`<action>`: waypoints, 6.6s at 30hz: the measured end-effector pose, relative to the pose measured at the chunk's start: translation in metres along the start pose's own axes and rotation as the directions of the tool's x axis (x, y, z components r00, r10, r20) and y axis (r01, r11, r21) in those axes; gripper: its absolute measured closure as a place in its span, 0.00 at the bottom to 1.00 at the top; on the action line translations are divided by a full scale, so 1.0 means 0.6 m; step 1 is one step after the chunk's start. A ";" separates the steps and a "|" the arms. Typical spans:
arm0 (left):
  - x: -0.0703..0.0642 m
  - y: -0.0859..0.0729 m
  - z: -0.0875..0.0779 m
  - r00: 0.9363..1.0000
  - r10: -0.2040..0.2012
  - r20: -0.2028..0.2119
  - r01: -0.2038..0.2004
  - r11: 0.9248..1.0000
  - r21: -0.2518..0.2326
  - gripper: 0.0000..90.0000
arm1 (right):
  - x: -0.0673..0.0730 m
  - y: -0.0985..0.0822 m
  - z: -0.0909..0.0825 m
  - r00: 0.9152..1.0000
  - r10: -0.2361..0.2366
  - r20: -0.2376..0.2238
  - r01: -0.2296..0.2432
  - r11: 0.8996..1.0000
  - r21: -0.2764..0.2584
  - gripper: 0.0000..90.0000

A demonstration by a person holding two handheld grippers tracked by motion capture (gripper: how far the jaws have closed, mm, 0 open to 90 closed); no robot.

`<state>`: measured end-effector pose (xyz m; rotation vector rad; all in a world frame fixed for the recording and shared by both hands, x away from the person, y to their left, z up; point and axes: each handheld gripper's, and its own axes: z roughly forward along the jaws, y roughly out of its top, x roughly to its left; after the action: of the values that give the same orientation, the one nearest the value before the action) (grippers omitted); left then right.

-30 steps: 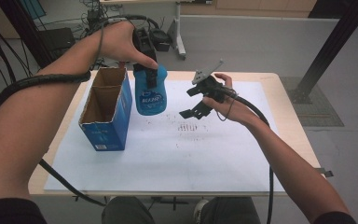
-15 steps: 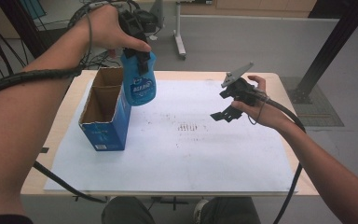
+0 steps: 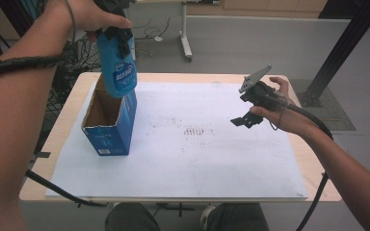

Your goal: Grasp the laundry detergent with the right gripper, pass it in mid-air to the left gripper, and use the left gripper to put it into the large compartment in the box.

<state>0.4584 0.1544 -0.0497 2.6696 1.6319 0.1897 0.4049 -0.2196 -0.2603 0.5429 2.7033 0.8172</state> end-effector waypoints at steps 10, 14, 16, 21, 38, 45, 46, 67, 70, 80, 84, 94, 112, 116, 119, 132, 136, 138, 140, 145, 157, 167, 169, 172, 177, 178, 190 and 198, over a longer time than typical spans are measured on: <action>0.045 -0.019 -0.026 0.976 -0.216 0.015 0.217 0.976 -0.029 0.41 | -0.001 0.005 0.003 1.000 -0.008 -0.013 0.008 1.000 0.005 0.08; 0.062 -0.025 -0.031 0.955 -0.293 0.043 0.294 0.954 -0.048 0.41 | 0.000 0.007 0.005 1.000 -0.010 -0.017 0.010 1.000 -0.003 0.08; 0.071 -0.029 -0.030 0.942 -0.331 0.062 0.334 0.941 -0.050 0.41 | 0.000 0.007 0.005 1.000 -0.013 -0.016 0.013 1.000 -0.003 0.08; 0.091 -0.037 -0.028 0.900 -0.431 0.069 0.435 0.899 -0.049 0.41 | 0.000 0.006 0.000 1.000 -0.018 -0.007 0.018 1.000 -0.008 0.08; 0.123 -0.066 0.001 0.828 -0.555 0.077 0.560 0.827 -0.060 0.41 | 0.001 -0.001 0.005 1.000 -0.026 -0.012 0.026 1.000 -0.008 0.08; 0.124 -0.070 0.010 0.824 -0.560 0.080 0.565 0.823 -0.063 0.41 | 0.002 0.002 0.002 1.000 -0.029 -0.006 0.029 0.999 -0.017 0.08; 0.124 -0.070 0.010 0.827 -0.557 0.078 0.562 0.825 -0.060 0.41 | 0.002 0.002 0.002 1.000 -0.030 -0.007 0.030 0.999 -0.016 0.08; 0.130 -0.078 0.068 0.822 -0.559 0.113 0.565 0.824 -0.041 0.41 | 0.008 0.008 0.008 0.999 -0.046 -0.005 0.046 0.999 -0.001 0.07; 0.131 -0.079 0.079 0.820 -0.559 0.122 0.567 0.823 -0.036 0.41 | 0.009 0.009 0.011 0.999 -0.051 -0.003 0.051 0.999 0.002 0.07; 0.133 -0.085 0.123 0.823 -0.553 0.132 0.560 0.828 -0.024 0.41 | 0.011 0.014 0.018 0.998 -0.058 -0.004 0.058 0.998 0.008 0.07; 0.131 -0.087 0.143 0.822 -0.553 0.141 0.560 0.828 -0.017 0.41 | 0.012 0.014 0.020 0.998 -0.061 -0.004 0.061 0.998 0.011 0.08; 0.120 -0.086 0.194 0.831 -0.539 0.137 0.545 0.838 -0.008 0.41 | 0.014 0.009 0.020 0.998 -0.058 0.001 0.058 0.998 0.017 0.07; 0.113 -0.090 0.254 0.834 -0.534 0.141 0.540 0.842 -0.004 0.41 | 0.015 -0.004 0.025 0.999 -0.046 0.004 0.046 0.998 0.030 0.07; 0.113 -0.090 0.265 0.835 -0.533 0.139 0.539 0.843 -0.005 0.41 | 0.015 -0.006 0.028 0.999 -0.046 0.005 0.045 0.998 0.035 0.07; 0.111 -0.090 0.273 0.838 -0.529 0.133 0.535 0.845 -0.008 0.41 | 0.015 -0.007 0.029 0.999 -0.042 0.005 0.042 0.998 0.037 0.07; 0.101 -0.088 0.313 0.855 -0.506 0.113 0.511 0.860 -0.013 0.41 | 0.014 -0.012 0.036 0.999 -0.037 0.005 0.036 0.998 0.055 0.07; 0.100 -0.088 0.323 0.855 -0.506 0.112 0.510 0.860 -0.014 0.41 | 0.013 -0.012 0.035 0.999 -0.037 0.008 0.036 0.998 0.056 0.07; 0.100 -0.088 0.326 0.856 -0.505 0.112 0.509 0.860 -0.016 0.41 | 0.013 -0.012 0.036 0.999 -0.037 0.009 0.036 0.998 0.057 0.07; 0.099 -0.088 0.330 0.858 -0.502 0.110 0.507 0.862 -0.018 0.41 | 0.013 -0.012 0.036 0.999 -0.036 0.007 0.036 0.998 0.058 0.07; 0.096 -0.088 0.342 0.861 -0.497 0.109 0.502 0.865 -0.020 0.41 | 0.014 -0.013 0.039 0.999 -0.036 0.006 0.035 0.997 0.063 0.07; 0.088 -0.085 0.357 0.871 -0.480 0.107 0.485 0.874 -0.025 0.41 | 0.013 -0.018 0.041 0.999 -0.032 0.004 0.031 0.997 0.068 0.07; 0.087 -0.088 0.373 0.873 -0.476 0.109 0.480 0.877 -0.012 0.41 | 0.011 -0.021 0.041 1.000 -0.026 0.004 0.026 0.997 0.073 0.07; 0.086 -0.088 0.376 0.873 -0.475 0.109 0.478 0.878 -0.011 0.41 | 0.011 -0.021 0.042 1.000 -0.026 0.004 0.025 0.997 0.072 0.07; 0.086 -0.088 0.377 0.874 -0.474 0.108 0.478 0.878 -0.014 0.41 | 0.011 -0.021 0.043 1.000 -0.025 0.005 0.025 0.997 0.073 0.07; 0.087 -0.091 0.379 0.873 -0.474 0.114 0.478 0.878 -0.016 0.41 | 0.010 -0.024 0.044 1.000 -0.021 0.008 0.020 0.997 0.077 0.07; 0.087 -0.091 0.379 0.873 -0.474 0.114 0.478 0.878 -0.016 0.41 | 0.010 -0.024 0.044 1.000 -0.021 0.008 0.020 0.997 0.077 0.07; 0.083 -0.091 0.379 0.875 -0.472 0.106 0.477 0.879 -0.022 0.41 | 0.010 -0.025 0.041 1.000 -0.018 0.014 0.017 0.997 0.077 0.07; 0.079 -0.089 0.379 0.878 -0.468 0.096 0.472 0.881 -0.021 0.41 | 0.007 -0.028 0.037 1.000 -0.016 0.016 0.015 0.997 0.074 0.07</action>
<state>0.4568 0.2338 -0.2746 2.1236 2.1486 0.0966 0.4042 -0.2202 -0.2888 0.5409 2.7283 0.7083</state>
